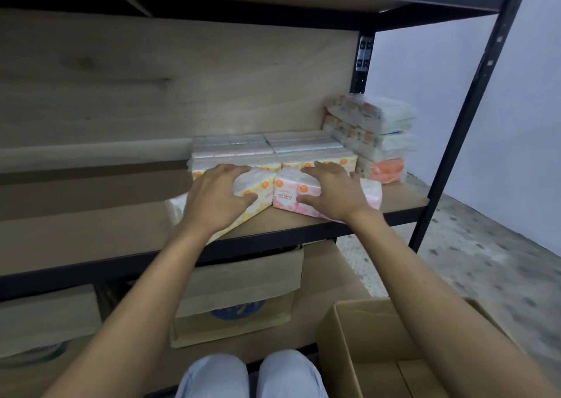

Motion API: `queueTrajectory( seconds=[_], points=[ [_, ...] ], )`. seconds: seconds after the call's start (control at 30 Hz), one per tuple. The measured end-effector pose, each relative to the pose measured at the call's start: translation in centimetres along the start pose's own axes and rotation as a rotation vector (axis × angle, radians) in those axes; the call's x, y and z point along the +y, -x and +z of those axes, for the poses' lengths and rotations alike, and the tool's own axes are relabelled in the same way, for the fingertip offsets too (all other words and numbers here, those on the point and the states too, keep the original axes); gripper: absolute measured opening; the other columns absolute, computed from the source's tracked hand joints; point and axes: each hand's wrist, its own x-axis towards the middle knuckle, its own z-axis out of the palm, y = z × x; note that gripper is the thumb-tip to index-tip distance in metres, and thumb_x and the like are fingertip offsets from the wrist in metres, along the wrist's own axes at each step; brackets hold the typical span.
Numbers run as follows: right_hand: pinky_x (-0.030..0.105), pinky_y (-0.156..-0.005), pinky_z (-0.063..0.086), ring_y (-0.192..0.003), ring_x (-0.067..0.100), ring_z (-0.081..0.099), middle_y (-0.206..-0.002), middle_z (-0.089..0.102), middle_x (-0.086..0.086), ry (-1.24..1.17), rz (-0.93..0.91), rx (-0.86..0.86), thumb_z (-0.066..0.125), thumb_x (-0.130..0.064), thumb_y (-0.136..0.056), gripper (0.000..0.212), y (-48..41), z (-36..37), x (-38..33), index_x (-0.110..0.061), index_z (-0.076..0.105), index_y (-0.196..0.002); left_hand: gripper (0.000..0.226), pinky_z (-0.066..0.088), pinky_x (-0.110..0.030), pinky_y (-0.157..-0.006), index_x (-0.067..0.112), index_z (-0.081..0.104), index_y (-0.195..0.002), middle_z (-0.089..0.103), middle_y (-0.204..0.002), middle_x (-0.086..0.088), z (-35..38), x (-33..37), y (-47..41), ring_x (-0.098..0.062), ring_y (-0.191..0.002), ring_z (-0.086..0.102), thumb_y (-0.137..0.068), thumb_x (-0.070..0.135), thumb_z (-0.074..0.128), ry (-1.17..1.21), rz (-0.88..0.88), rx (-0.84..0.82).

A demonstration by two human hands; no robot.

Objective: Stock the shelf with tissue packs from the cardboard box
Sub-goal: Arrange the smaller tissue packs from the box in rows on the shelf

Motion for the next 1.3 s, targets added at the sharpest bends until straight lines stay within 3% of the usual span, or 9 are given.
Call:
queueTrajectory(
  seconds=[0.1, 0.2, 0.4, 0.6, 0.7, 0.83, 1.03, 1.3],
  points=[
    [0.057, -0.113, 0.016, -0.142, 0.026, 0.023, -0.154, 0.028, 0.001, 0.132, 0.058, -0.047, 0.056, -0.061, -0.082, 0.072, -0.2, 1.4, -0.1, -0.034, 0.031, -0.143, 0.062, 0.027, -0.041, -0.111, 0.034, 0.038, -0.142, 0.038, -0.15, 0.001, 1.9, -0.5, -0.6, -0.021, -0.138, 0.033, -0.086, 0.054, 0.055, -0.225, -0.066, -0.118],
    [0.055, -0.113, 0.018, -0.141, 0.026, 0.027, -0.152, 0.033, 0.001, 0.178, 0.042, 0.006, 0.057, -0.059, -0.082, 0.071, -0.2, 2.0, 0.4, -0.033, 0.031, -0.143, 0.056, 0.029, -0.042, -0.11, 0.034, 0.04, -0.141, 0.041, -0.148, -0.001, 2.5, -1.1, -0.9, -0.023, -0.135, 0.037, -0.089, 0.05, 0.054, -0.322, -0.037, -0.098],
    [0.048, -0.113, 0.021, -0.14, 0.022, 0.031, -0.151, 0.037, -0.002, 0.166, -0.065, 0.056, 0.062, -0.055, -0.081, 0.074, -0.3, 2.0, 2.9, -0.03, 0.034, -0.144, 0.051, 0.032, -0.036, -0.108, 0.04, 0.042, -0.139, 0.041, -0.148, 0.008, 2.2, -2.7, -0.7, -0.016, -0.136, 0.038, -0.091, 0.044, 0.057, -0.312, 0.068, -0.065],
    [0.042, -0.113, 0.017, -0.142, 0.019, 0.026, -0.152, 0.035, -0.005, 0.05, -0.185, 0.0, 0.066, -0.056, -0.077, 0.073, -1.2, 1.4, 6.3, -0.037, 0.037, -0.142, 0.054, 0.033, -0.037, -0.108, 0.043, 0.044, -0.137, 0.044, -0.145, 0.014, 1.1, -4.2, -1.5, -0.013, -0.137, 0.038, -0.086, 0.041, 0.064, -0.207, 0.194, -0.148],
    [0.048, -0.113, 0.017, -0.141, 0.021, 0.025, -0.152, 0.034, -0.003, 0.057, -0.168, 0.013, 0.068, -0.055, -0.075, 0.071, -1.7, 1.4, 7.2, -0.042, 0.04, -0.139, 0.057, 0.034, -0.037, -0.107, 0.039, 0.047, -0.136, 0.049, -0.143, 0.01, 1.6, -4.1, -2.0, -0.018, -0.134, 0.043, -0.084, 0.031, 0.069, -0.247, 0.234, -0.152],
    [0.05, -0.111, 0.021, -0.138, 0.017, 0.031, -0.149, 0.04, -0.005, 0.056, -0.162, 0.029, 0.067, -0.058, -0.074, 0.071, -2.3, 2.0, 8.0, -0.046, 0.038, -0.138, 0.057, 0.025, -0.037, -0.111, 0.038, 0.043, -0.137, 0.043, -0.147, 0.012, 3.1, -3.8, -2.1, -0.016, -0.141, 0.032, -0.088, 0.02, 0.065, -0.191, 0.189, -0.108],
    [0.045, -0.109, 0.024, -0.137, 0.017, 0.034, -0.148, 0.042, -0.005, 0.003, -0.218, 0.025, 0.069, -0.056, -0.073, 0.072, -3.8, 2.4, 9.6, -0.045, 0.039, -0.138, 0.058, 0.023, -0.039, -0.115, 0.047, 0.038, -0.139, 0.035, -0.15, 0.015, 3.7, -4.9, -3.4, -0.01, -0.142, 0.027, -0.088, 0.037, 0.064, -0.138, 0.22, -0.166],
    [0.045, -0.108, 0.022, -0.136, 0.018, 0.036, -0.146, 0.044, -0.007, -0.042, -0.242, 0.049, 0.07, -0.057, -0.072, 0.072, -5.3, 3.4, 10.9, -0.045, 0.042, -0.136, 0.051, 0.025, -0.038, -0.113, 0.049, 0.043, -0.135, 0.041, -0.147, 0.016, 4.8, -5.4, -4.5, -0.009, -0.14, 0.032, -0.089, 0.037, 0.062, -0.125, 0.241, -0.108]
  ],
)
